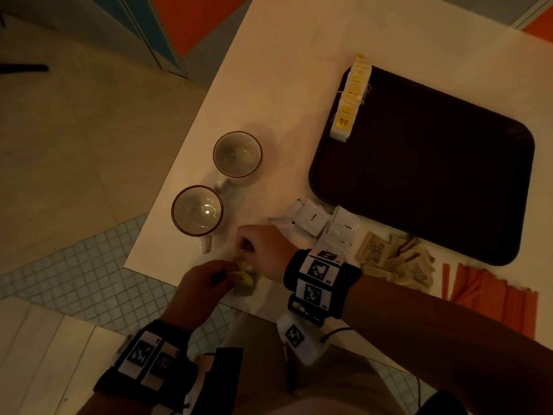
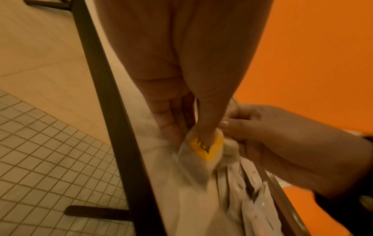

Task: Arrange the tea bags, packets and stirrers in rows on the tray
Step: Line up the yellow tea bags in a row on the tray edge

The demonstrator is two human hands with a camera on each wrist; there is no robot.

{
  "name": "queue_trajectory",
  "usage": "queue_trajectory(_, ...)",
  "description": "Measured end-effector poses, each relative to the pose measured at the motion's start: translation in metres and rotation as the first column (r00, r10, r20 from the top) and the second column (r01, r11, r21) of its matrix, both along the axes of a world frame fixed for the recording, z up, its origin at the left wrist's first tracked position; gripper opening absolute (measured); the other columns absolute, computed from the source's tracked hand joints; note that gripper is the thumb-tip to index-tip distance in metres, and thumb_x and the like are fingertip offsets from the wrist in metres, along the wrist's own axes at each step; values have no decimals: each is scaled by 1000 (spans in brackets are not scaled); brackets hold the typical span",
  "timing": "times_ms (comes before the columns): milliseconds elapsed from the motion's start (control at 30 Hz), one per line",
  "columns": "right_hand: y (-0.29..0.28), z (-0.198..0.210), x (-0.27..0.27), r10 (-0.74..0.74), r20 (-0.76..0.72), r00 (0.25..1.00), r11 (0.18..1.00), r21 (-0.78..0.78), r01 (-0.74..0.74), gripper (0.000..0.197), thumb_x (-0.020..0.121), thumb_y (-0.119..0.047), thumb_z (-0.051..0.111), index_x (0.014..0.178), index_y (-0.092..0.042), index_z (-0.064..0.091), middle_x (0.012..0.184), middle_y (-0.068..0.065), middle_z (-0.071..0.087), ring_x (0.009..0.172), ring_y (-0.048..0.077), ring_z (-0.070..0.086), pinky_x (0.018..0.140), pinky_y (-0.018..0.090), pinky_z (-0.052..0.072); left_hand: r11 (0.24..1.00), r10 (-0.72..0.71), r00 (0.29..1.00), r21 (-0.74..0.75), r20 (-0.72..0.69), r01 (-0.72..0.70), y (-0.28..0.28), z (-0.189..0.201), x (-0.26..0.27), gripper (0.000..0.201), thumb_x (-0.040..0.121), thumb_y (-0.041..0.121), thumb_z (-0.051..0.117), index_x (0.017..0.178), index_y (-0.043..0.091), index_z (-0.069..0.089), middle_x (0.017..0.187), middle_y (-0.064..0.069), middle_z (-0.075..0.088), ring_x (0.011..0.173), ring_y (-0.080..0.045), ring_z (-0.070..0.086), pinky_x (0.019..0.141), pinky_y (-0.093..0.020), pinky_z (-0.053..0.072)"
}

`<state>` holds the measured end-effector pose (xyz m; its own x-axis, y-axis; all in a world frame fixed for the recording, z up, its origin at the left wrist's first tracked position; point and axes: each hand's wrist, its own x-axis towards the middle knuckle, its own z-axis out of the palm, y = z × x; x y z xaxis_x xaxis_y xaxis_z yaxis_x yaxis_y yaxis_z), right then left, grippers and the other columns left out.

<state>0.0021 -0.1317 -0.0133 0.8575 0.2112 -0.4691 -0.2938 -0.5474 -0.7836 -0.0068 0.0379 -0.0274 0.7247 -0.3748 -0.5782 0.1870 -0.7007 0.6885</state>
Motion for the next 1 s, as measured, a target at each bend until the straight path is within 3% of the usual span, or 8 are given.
queue_trajectory(100, -13, 17, -8, -99, 33, 995, 991, 88, 96, 2, 86, -9, 60, 87, -7, 60, 85, 6, 63, 79, 13, 57, 72, 22, 46, 995, -82, 997, -50, -7, 81, 3, 14, 4, 21, 83, 16, 68, 80, 37, 64, 76, 12, 68, 75, 7, 60, 63, -4, 41)
queue_trajectory(167, -31, 31, -11, -208, 60, 976, 971, 131, 199, 2, 86, -12, 61, 86, -13, 60, 81, -4, 60, 75, 4, 55, 70, 13, 45, 985, -142, 989, -99, 30, 145, 2, 29, 7, 23, 82, 13, 69, 79, 36, 65, 83, 20, 67, 78, 5, 62, 66, -4, 42)
queue_trajectory(233, -56, 44, -14, -343, 91, 935, 931, 167, 326, 9, 83, -12, 65, 86, -17, 58, 82, -6, 60, 76, 4, 58, 72, 13, 47, 973, -139, 988, -175, 72, 149, -5, 48, 14, 19, 79, 13, 69, 81, 32, 68, 87, 27, 67, 80, 6, 63, 68, -3, 43)
queue_trajectory(333, -101, 55, -17, -536, 131, 834, 842, 166, 514, 22, 79, -15, 70, 96, -19, 56, 87, -6, 67, 83, 4, 63, 75, 14, 50, 948, -127, 976, -269, 176, 172, -35, 71, 34, 11, 78, 22, 67, 88, 28, 70, 89, 24, 69, 81, 1, 65, 71, -9, 48)
queue_trajectory(433, -145, 55, -15, -630, 209, 748, 775, 108, 623, 19, 80, -15, 70, 96, -19, 60, 87, -9, 66, 83, 1, 63, 73, 12, 49, 930, -153, 934, -273, 323, 246, -82, 74, 66, 8, 82, 24, 67, 88, 28, 66, 80, 21, 68, 80, 0, 63, 68, -6, 44)
queue_trajectory(600, -190, 31, -2, -632, 272, 726, 754, 0, 657, 12, 81, -16, 69, 89, -19, 61, 87, -1, 64, 79, 9, 60, 70, 19, 49, 936, -197, 879, -182, 434, 300, -173, 37, 127, 10, 84, 19, 67, 94, 15, 70, 91, -2, 70, 82, -10, 62, 74, -15, 47)
queue_trajectory(867, -196, 10, 28, -523, 259, 812, 830, -64, 554, 7, 83, -11, 66, 88, -17, 63, 82, -13, 56, 75, -3, 53, 66, 2, 40, 910, -364, 841, -40, 400, 412, -251, 6, 190, 16, 85, 22, 67, 95, 11, 72, 87, 0, 63, 78, -9, 54, 71, -18, 39)
queue_trajectory(1000, -191, 2, 49, -523, 225, 822, 838, -39, 544, 7, 84, -10, 64, 89, -14, 64, 87, -6, 60, 82, 7, 57, 73, 12, 42, 886, -397, 855, -106, 334, 452, -265, 3, 202, 14, 86, 14, 65, 96, 7, 71, 89, -6, 66, 72, -10, 55, 64, -16, 40)
